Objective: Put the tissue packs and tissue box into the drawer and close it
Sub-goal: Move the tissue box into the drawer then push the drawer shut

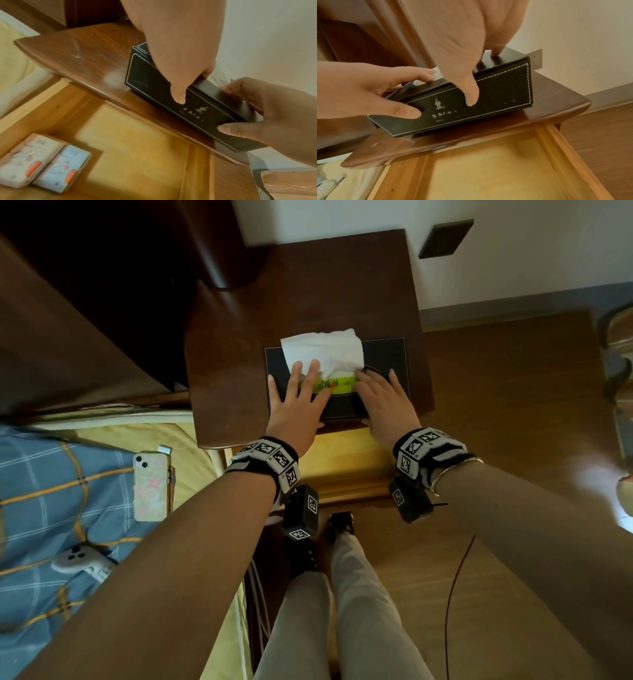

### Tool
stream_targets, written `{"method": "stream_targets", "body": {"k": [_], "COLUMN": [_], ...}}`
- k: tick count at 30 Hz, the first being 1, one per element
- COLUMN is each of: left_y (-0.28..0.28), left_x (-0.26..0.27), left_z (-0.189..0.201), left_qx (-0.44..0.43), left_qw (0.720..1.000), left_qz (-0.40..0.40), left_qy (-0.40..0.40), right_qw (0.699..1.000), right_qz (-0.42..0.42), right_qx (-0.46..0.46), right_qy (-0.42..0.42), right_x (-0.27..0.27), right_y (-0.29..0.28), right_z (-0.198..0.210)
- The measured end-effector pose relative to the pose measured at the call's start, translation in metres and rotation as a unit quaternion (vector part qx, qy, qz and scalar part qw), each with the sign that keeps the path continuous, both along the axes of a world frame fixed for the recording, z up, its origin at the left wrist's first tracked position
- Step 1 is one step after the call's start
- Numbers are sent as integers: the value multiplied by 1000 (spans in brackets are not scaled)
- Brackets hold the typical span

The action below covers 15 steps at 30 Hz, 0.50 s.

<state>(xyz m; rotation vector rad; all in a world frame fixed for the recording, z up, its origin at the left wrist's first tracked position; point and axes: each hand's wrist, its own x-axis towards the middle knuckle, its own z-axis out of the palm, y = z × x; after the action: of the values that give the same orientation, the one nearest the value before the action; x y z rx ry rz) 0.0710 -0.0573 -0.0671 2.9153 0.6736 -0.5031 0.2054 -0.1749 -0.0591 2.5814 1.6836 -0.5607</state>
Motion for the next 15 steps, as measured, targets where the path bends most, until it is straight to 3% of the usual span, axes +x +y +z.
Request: {"method": "stream_targets", "body": {"k": [15], "left_y": [-94], "left_x": [-91], "left_z": [23], "left_qx": [-56], "left_qw": [998], "left_qz": [31], "left_qy": [20], "right_qw": [995], "right_qz": [7], "right_qx": [-45], "right_qy": [89], "right_x": [-77], "right_y": [-84], "right_z": [20]}}
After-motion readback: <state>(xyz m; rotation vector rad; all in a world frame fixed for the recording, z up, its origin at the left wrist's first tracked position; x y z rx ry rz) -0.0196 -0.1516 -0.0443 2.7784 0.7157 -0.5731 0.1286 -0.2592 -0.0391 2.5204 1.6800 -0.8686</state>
